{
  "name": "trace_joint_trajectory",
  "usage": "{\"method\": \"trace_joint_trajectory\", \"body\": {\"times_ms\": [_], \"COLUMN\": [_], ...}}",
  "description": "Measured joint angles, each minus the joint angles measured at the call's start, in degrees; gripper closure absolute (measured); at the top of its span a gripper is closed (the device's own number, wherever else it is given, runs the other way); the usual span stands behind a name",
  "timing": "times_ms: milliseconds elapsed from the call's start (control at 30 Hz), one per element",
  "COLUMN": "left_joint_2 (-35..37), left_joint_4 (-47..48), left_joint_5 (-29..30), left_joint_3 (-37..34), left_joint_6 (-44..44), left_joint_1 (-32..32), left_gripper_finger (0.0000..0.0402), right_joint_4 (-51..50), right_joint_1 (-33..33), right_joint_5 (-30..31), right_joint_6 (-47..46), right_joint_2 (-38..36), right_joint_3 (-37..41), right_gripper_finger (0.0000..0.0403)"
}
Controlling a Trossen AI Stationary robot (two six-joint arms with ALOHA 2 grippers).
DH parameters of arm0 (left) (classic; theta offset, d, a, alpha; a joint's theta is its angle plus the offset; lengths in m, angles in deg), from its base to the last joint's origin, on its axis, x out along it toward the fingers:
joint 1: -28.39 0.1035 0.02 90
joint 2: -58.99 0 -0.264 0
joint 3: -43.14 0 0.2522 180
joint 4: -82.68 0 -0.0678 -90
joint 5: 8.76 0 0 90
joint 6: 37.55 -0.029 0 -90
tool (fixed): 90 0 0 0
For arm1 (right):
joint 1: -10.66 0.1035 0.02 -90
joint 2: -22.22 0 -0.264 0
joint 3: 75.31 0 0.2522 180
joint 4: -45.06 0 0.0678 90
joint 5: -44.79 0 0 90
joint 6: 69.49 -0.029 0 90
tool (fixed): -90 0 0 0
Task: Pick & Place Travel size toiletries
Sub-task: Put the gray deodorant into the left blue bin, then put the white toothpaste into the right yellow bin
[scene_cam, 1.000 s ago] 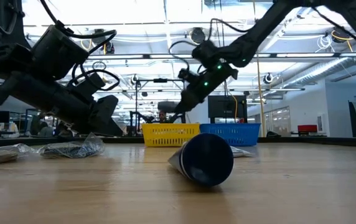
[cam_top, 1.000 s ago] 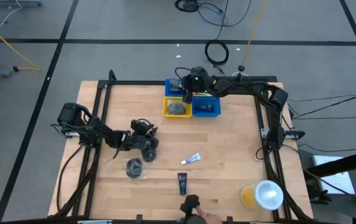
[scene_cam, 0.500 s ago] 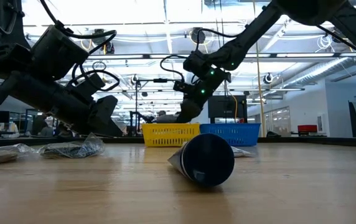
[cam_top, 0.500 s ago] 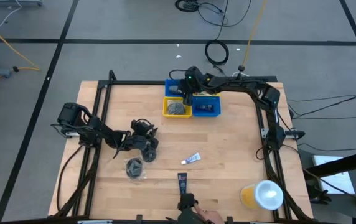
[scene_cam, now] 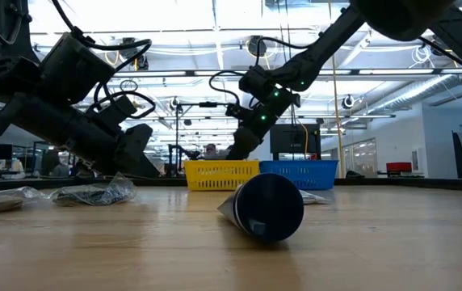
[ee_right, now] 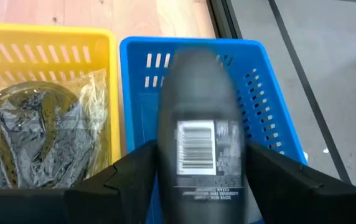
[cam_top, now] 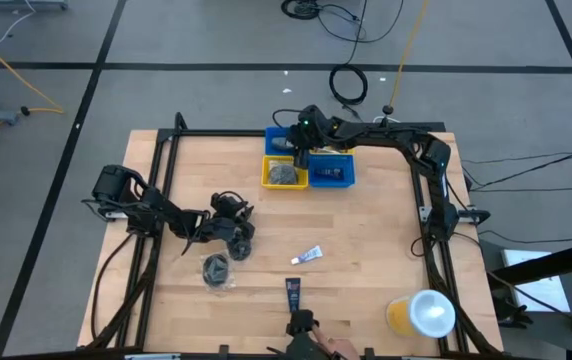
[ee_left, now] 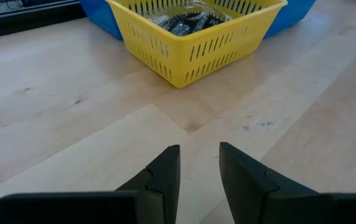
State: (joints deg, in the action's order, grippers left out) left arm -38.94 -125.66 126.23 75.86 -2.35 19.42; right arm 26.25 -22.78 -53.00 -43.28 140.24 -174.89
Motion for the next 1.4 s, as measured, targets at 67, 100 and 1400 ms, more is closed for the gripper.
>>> {"method": "trace_joint_trajectory", "body": {"times_ms": [67, 100, 1400], "left_joint_2": [0.0, 0.0, 0.0], "left_joint_4": [0.0, 0.0, 1.66], "left_joint_5": [0.0, -0.01, -2.94], "left_joint_3": [0.0, 0.01, 0.02], "left_joint_6": [0.0, 0.0, -0.13], "left_joint_1": [0.0, 0.0, -5.05], "left_gripper_finger": [0.0293, 0.0293, 0.0293], "right_joint_4": [0.15, 0.14, 35.01], "right_joint_1": [0.02, 0.02, 30.27], "right_joint_5": [0.0, 0.0, 13.47], "right_joint_6": [-0.01, -0.01, -12.15], "right_joint_2": [-0.02, -0.02, -11.36], "right_joint_3": [0.0, 0.0, 28.69], "right_gripper_finger": [0.017, 0.017, 0.0252]}}
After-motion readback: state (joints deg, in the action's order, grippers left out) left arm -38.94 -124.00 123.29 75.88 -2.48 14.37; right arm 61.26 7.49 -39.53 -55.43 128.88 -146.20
